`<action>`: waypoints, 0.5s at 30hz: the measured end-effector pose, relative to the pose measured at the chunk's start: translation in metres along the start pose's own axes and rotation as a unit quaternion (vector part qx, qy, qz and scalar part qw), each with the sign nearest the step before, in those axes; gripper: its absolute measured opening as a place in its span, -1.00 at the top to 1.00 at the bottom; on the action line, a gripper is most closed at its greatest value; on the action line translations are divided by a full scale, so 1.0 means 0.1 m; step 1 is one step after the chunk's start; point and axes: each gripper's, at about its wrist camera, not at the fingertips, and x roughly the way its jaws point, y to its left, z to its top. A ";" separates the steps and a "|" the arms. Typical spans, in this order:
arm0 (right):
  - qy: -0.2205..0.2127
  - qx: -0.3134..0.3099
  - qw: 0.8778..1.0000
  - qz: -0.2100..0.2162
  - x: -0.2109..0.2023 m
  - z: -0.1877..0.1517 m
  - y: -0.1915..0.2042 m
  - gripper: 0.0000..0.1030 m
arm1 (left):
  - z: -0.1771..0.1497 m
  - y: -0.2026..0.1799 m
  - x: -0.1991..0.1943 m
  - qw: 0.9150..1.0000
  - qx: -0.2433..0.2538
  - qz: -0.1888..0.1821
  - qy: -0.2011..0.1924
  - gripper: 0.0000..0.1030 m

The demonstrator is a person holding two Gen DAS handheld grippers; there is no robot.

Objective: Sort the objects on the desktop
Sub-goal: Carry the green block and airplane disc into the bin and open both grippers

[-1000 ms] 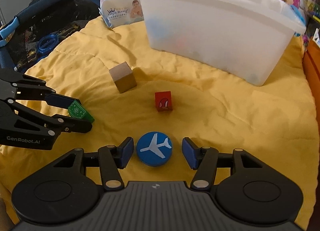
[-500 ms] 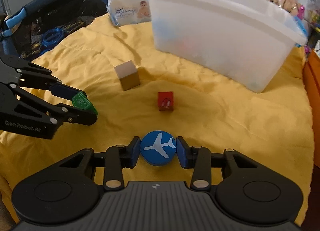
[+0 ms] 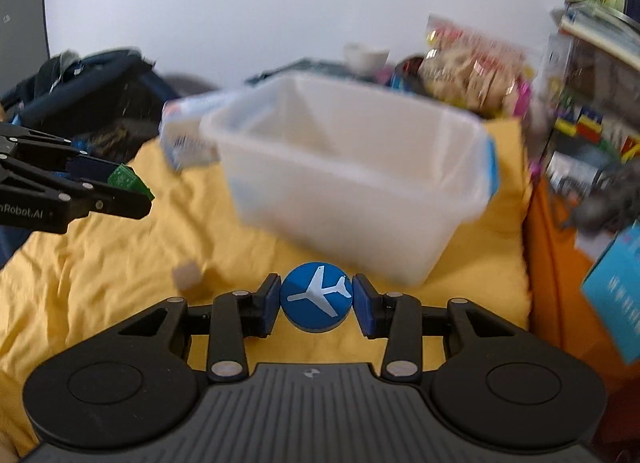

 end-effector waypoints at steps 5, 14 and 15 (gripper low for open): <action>-0.034 -0.010 0.999 -0.010 0.03 0.33 -0.14 0.18 | 0.41 0.06 0.02 0.999 0.010 0.010 -0.045 0.11; -0.081 -0.002 0.996 -0.036 0.30 0.80 -0.36 0.17 | 1.00 0.01 0.51 0.996 0.046 0.011 -0.079 0.11; -0.078 0.002 0.996 -0.035 0.36 0.81 -0.38 0.17 | 1.01 0.00 0.60 0.996 0.046 0.008 -0.075 0.11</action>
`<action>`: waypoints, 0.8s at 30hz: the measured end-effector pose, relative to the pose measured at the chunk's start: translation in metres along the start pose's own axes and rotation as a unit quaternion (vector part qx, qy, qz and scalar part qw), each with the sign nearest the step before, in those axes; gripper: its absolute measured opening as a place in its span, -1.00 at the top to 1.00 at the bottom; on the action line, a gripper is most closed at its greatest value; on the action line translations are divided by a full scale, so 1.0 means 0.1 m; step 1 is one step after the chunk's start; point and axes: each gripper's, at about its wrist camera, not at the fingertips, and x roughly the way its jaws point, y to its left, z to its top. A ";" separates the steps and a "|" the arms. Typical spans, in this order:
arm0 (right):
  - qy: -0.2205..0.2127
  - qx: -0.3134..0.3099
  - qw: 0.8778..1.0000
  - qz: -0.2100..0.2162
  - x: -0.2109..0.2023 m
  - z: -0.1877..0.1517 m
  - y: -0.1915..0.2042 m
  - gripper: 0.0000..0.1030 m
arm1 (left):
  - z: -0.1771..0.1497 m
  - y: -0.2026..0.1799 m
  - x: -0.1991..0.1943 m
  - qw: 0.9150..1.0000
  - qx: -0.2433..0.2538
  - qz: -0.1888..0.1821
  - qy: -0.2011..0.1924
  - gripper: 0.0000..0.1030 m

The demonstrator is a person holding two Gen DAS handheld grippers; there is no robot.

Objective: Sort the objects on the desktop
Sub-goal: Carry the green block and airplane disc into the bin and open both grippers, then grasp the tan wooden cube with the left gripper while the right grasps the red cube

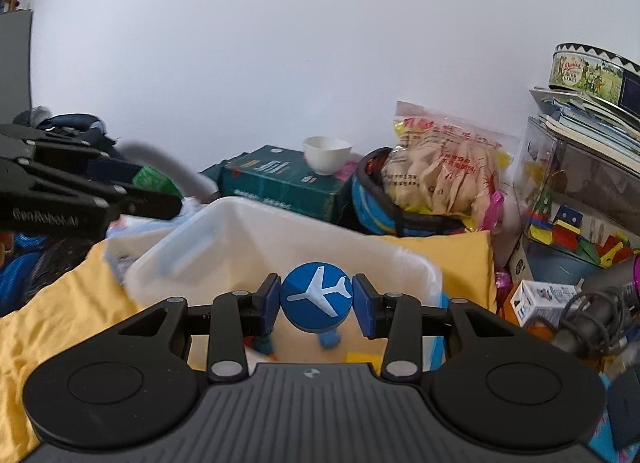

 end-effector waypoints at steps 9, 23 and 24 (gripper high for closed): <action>0.068 0.034 0.997 0.005 0.51 -0.28 -0.18 0.16 | -0.37 0.02 0.68 0.997 -0.013 -0.013 0.078 0.10; 0.021 0.021 0.999 0.022 -0.05 -0.21 -0.03 0.09 | -0.38 0.10 -0.10 0.999 -0.027 0.010 0.027 -0.17; 0.018 0.015 0.999 0.026 -0.12 -0.22 0.01 0.09 | -0.44 0.09 -0.21 0.999 -0.027 0.013 0.027 -0.17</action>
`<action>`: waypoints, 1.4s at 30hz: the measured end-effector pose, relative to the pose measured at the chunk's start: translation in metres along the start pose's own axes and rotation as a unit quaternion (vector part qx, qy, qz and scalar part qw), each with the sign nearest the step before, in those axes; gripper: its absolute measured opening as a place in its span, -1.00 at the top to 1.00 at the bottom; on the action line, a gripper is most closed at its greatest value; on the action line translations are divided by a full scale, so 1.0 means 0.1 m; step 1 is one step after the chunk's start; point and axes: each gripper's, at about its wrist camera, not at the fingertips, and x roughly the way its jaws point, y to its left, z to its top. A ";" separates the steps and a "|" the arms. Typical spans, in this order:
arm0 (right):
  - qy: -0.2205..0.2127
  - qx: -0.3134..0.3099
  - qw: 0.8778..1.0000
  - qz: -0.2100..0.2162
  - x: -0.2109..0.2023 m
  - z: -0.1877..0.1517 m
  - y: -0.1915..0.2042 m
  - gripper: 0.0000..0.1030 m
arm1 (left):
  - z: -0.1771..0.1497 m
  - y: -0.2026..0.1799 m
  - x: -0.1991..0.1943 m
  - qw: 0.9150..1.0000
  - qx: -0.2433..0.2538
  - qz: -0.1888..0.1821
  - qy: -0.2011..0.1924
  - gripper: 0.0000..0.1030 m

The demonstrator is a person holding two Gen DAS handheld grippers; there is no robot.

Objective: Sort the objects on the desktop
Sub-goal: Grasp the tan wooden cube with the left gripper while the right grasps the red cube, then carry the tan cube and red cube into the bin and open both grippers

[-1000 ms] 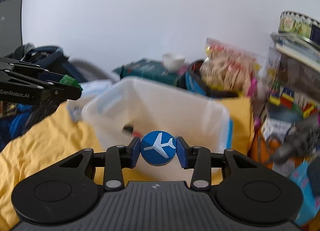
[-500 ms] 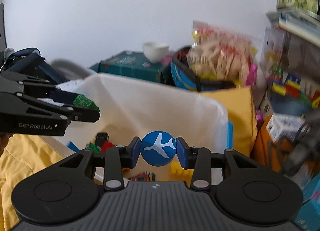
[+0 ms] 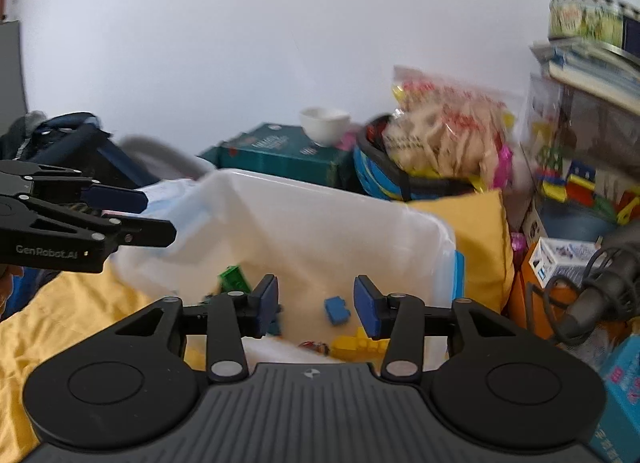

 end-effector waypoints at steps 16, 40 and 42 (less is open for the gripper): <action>0.145 0.001 0.986 0.077 0.22 -0.98 0.59 0.11 | -1.22 -0.13 0.12 0.990 -0.008 -0.018 0.139 -0.16; 0.184 -0.044 0.981 0.042 0.05 -1.23 0.68 0.57 | -1.38 -0.29 0.12 0.983 0.013 -0.055 0.177 0.37; 0.190 -0.034 0.980 0.038 0.01 -1.28 0.63 0.57 | -1.42 -0.31 0.01 0.982 0.011 -0.061 0.178 0.37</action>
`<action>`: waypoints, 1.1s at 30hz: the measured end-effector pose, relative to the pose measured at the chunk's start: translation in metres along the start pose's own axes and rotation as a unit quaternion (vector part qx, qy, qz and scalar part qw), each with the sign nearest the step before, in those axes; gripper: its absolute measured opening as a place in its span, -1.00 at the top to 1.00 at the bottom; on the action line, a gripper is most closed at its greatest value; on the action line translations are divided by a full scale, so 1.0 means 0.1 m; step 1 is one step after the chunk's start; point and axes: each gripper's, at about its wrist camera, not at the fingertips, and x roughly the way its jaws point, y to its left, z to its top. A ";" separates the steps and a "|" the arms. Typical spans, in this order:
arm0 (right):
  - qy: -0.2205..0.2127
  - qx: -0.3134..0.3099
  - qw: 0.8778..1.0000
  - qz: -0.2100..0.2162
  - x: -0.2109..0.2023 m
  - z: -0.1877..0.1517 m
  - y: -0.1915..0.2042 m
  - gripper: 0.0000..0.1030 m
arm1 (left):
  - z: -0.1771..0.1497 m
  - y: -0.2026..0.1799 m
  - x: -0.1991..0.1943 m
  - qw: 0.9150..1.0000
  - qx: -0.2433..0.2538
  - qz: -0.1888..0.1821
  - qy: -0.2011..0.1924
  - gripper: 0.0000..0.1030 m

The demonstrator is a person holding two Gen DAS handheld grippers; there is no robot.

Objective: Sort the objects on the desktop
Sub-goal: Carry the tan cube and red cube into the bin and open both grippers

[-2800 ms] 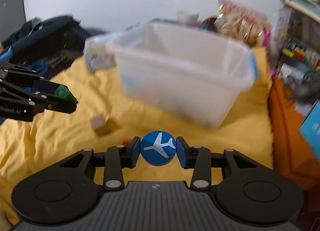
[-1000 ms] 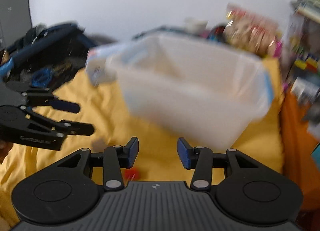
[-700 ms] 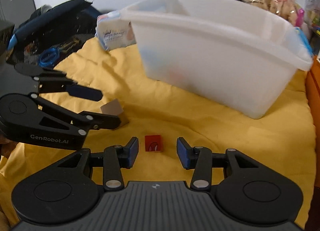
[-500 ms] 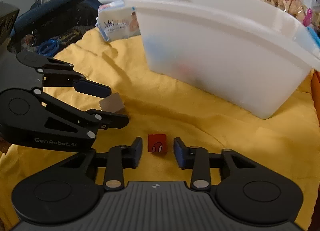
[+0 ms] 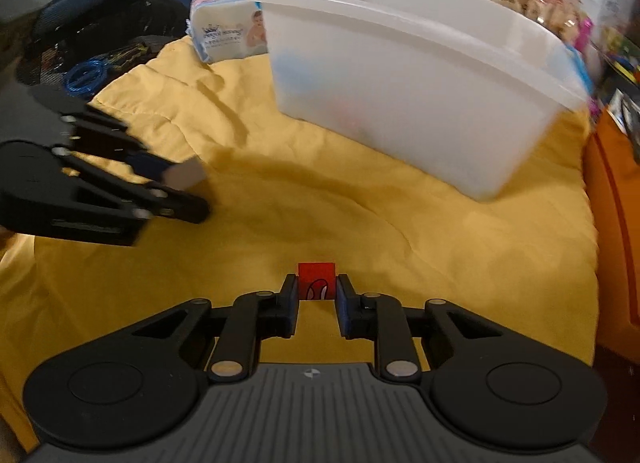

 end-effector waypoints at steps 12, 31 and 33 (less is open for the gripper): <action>-0.035 0.013 0.999 -0.007 -0.18 0.05 -0.09 0.57 | 0.16 -0.12 -0.43 0.999 -0.003 0.003 -0.050 0.37; -0.192 0.005 0.980 -0.058 -0.68 1.11 -0.60 0.57 | 1.47 0.06 -0.85 0.977 0.042 0.058 -0.202 0.37; -0.191 0.012 0.980 -0.054 -0.60 1.18 -0.65 0.57 | 1.57 0.10 -0.79 0.976 0.040 0.058 -0.205 0.37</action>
